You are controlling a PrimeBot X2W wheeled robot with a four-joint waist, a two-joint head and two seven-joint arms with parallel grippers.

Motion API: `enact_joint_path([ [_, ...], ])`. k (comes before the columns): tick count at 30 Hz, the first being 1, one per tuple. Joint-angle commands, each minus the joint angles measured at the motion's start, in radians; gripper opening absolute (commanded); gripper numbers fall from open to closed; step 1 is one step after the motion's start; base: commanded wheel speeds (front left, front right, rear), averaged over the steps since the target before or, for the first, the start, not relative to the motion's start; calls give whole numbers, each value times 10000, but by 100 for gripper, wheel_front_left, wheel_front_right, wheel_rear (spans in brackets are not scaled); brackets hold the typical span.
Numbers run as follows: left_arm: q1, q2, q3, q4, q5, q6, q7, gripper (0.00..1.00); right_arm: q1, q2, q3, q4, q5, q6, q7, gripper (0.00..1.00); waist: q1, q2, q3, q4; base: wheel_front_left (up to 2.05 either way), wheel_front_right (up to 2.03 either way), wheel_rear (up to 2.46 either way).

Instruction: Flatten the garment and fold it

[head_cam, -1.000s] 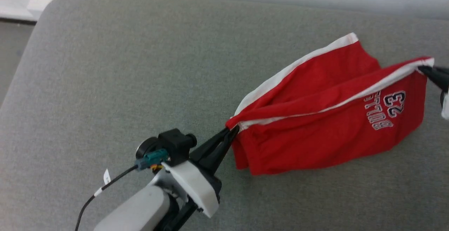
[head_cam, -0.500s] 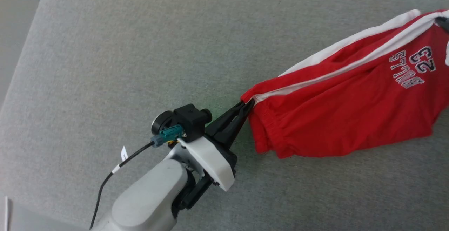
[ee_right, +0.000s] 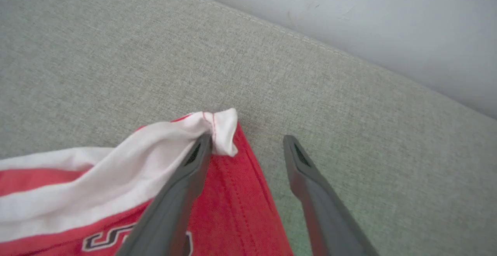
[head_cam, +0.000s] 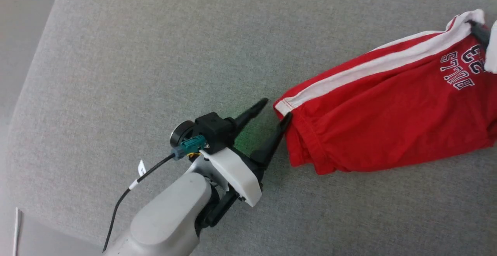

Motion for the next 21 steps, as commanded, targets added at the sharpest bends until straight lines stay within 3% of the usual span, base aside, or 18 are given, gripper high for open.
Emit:
enact_joint_path([
  [1, -19, 38, 13, 62, 58, 84, -82, 100, 17, 102, 114, 173, 142, -9, -205, 100, 0, 0, -468, -267, 0, 0, 0],
  [10, 908, 364, 602, -196, -341, 621, -353, 100, 952, 189, 778, -30, 1094, -9, -2716, 100, 0, 0, -2164, -915, 0, 0, 0],
  [17, 2008, 497, 1883, -875, -594, 1461, -561, 100, 2336, -76, 1465, -1125, 1127, -9, -5685, 100, 0, 0, -3263, -1459, 0, 0, 0],
  [21, 2829, 358, 2913, -1424, -555, 1818, -580, 100, 3251, -19, 1344, -1605, 736, -9, -7169, 100, 0, 0, -3702, -1811, 0, 0, 0],
])
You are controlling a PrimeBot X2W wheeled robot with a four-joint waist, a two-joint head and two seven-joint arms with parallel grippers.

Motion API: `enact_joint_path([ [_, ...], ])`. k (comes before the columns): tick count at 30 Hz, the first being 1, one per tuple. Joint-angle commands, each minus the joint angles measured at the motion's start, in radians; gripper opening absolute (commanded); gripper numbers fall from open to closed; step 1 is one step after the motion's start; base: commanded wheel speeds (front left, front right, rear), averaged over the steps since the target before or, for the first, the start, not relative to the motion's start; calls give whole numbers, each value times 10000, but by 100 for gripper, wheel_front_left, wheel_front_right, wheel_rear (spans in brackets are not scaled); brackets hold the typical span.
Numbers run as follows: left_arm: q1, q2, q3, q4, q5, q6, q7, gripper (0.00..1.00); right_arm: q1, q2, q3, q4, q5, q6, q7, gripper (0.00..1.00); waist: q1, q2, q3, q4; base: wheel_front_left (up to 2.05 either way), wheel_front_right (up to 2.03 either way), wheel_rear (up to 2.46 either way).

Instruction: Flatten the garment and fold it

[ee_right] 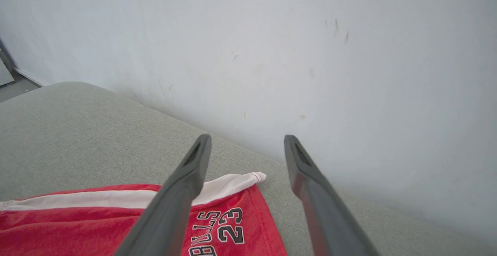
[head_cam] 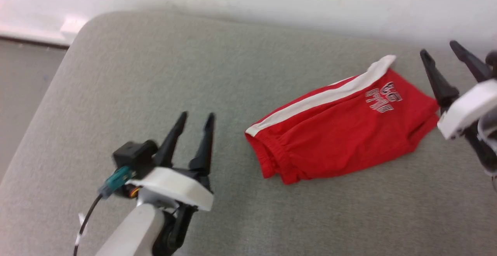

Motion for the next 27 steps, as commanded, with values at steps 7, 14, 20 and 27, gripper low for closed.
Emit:
enact_joint_path([
  [7, 1381, -136, 1101, -657, 1065, 375, -47, 100, 1887, 766, -1175, -961, -1061, -9, -1369, 100, 3, -1, -1205, -1115, 0, 0, 0],
  [14, 2435, -460, 986, -334, 1529, 423, 158, 100, 4490, 2423, -3208, -2710, -2137, -9, -1536, 100, 3, -1, -1441, -1487, 0, 0, 0],
  [20, 2487, -604, 302, 365, 1104, 105, 1588, 100, 6094, 3688, -4079, -4126, -2811, -9, -1364, 100, 3, -1, -1231, -1941, 0, 0, 0],
  [27, 1760, -814, 162, 571, 850, 71, 2452, 100, 6368, 3936, -4302, -4919, -3013, -9, -980, 100, 3, -1, -619, -2508, 0, 0, 0],
])
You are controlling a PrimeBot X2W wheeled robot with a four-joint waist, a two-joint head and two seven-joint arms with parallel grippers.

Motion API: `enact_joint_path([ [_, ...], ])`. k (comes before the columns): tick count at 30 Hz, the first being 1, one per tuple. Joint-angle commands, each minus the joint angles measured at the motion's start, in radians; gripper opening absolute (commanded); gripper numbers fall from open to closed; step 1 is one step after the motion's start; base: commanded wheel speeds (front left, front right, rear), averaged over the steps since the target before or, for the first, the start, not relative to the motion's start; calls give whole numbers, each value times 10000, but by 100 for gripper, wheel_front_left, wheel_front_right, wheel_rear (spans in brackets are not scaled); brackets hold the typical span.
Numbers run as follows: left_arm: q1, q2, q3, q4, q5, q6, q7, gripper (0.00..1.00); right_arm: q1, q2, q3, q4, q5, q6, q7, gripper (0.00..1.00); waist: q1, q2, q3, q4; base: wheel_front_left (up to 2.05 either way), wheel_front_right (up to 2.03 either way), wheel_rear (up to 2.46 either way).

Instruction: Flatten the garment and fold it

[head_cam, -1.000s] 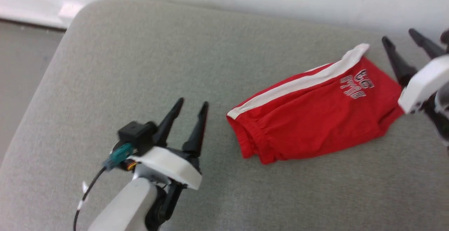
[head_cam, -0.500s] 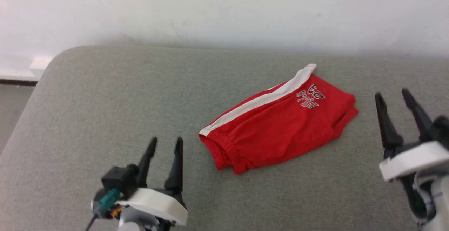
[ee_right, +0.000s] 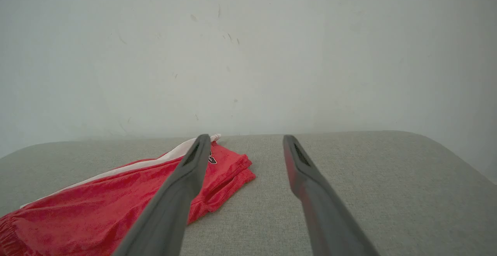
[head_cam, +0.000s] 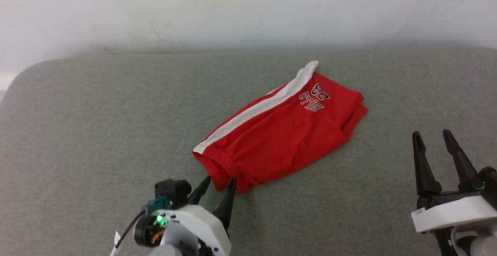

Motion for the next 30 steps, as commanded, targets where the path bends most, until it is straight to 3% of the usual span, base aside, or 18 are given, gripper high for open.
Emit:
enact_joint_path([
  [1, -281, -38, 50, 42, -44, 77, 40, 100, 7, 73, -30, -92, -27, -9, 20, 100, -1, 0, 385, -363, 0, 0, 0],
  [11, -998, -155, 9, 966, 156, 1134, 1243, 100, -286, 237, -96, -129, 174, -9, -17, 100, -1, 0, 1040, -776, 0, 0, 0],
  [18, -1091, 106, -796, 1625, 667, 1338, 2431, 100, -484, 302, -169, -111, 231, -9, -48, 100, -1, 0, 1274, -726, 0, 0, 0],
  [19, -1085, 149, -949, 1725, 716, 1294, 2649, 89, -526, 302, -155, -112, 237, -9, -39, 100, -1, 0, 1284, -706, 0, 0, 0],
  [20, -1091, 195, -1108, 1789, 775, 1226, 2846, 12, -570, 286, -134, -114, 242, -9, -23, 100, -1, 0, 1291, -680, 0, 0, 0],
  [21, -1101, 229, -1236, 1812, 818, 1155, 2987, 0, -621, 255, -105, -120, 243, -9, -3, 100, -1, 0, 1299, -650, 0, 0, 0],
  [24, -1154, 227, -1403, 1682, 882, 977, 2934, 0, -787, 55, 3, -122, 218, -9, 146, 100, -1, 0, 1248, -469, 0, 0, 0],
  [27, -1263, 191, -1276, 1371, 1055, 1036, 2165, 0, -1030, -256, 166, -144, 187, -9, 541, 100, -1, 0, 1129, -194, 0, 0, 0],
  [30, -1337, 105, -1127, 1005, 1167, 1078, 1370, 0, -1360, -645, 308, 79, 154, -9, 1681, 100, -1, 0, 1034, 157, 0, 0, 0],
])
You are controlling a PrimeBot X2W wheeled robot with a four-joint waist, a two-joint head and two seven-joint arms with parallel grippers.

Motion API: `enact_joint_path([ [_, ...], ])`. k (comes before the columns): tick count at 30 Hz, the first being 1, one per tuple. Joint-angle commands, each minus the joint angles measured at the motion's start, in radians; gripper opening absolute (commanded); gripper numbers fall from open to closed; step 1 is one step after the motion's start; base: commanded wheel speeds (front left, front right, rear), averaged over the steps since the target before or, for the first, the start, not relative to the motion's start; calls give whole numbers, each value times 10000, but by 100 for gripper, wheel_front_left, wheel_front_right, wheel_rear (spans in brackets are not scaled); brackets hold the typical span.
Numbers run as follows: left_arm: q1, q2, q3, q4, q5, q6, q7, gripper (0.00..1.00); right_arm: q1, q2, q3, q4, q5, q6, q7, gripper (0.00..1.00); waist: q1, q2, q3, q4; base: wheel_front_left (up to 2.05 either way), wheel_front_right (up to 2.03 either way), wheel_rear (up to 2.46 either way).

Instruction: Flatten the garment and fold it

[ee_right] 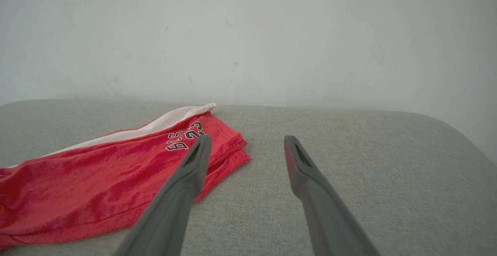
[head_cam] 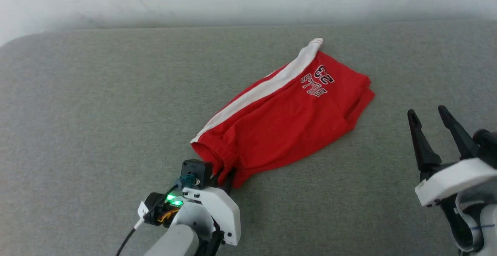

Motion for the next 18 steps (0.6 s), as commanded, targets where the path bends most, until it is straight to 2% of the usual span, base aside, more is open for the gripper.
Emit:
enact_joint_path([
  [1, 288, 21, -31, -24, 138, 35, -246, 0, -348, -194, 39, 167, -53, -9, 650, 100, -1, -1, -129, 444, 0, 0, 0],
  [6, 63, -151, -240, -582, 322, -240, -851, 0, -1666, -607, 114, 1180, -77, -9, 3655, 100, -1, -1, 78, 1082, 0, 0, 0],
  [9, -97, -275, -480, -773, 443, -431, -995, 0, -2655, -684, 173, 1990, -57, -9, 5093, 100, -1, -1, 295, 1479, 0, 0, 0],
  [14, -334, -532, -879, -809, 587, -695, -1090, 0, -4089, -648, -21, 3622, -436, -9, 6519, 100, -1, -1, 578, 2036, 0, 0, 0],
  [15, -467, -739, -1153, -708, 650, -862, -1141, 0, -4872, -602, -270, 4918, -1182, -9, 7102, 100, -1, -1, 722, 2320, 0, 0, 0],
  [18, -572, -847, -1276, -600, 683, -942, -1188, 0, -5261, -617, -345, 5669, -1698, -9, 7309, 100, -1, -1, 811, 2447, 0, 0, 0],
])
